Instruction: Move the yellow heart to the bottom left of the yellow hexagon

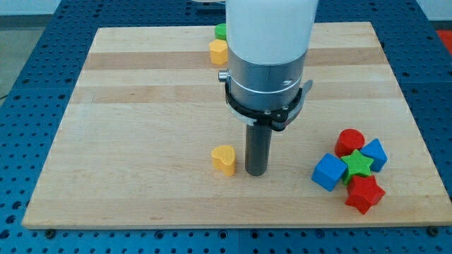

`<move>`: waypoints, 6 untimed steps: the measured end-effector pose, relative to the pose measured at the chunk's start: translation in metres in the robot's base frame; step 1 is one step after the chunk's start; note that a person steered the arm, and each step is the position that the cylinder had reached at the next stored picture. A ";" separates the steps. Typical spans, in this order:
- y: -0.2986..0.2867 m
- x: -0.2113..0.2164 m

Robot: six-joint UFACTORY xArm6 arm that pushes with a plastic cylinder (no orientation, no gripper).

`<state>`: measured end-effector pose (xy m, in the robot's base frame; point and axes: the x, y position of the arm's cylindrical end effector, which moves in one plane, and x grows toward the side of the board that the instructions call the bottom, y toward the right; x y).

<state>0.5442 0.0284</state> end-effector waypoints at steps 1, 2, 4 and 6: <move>0.000 0.001; -0.022 0.002; -0.102 -0.001; -0.140 -0.045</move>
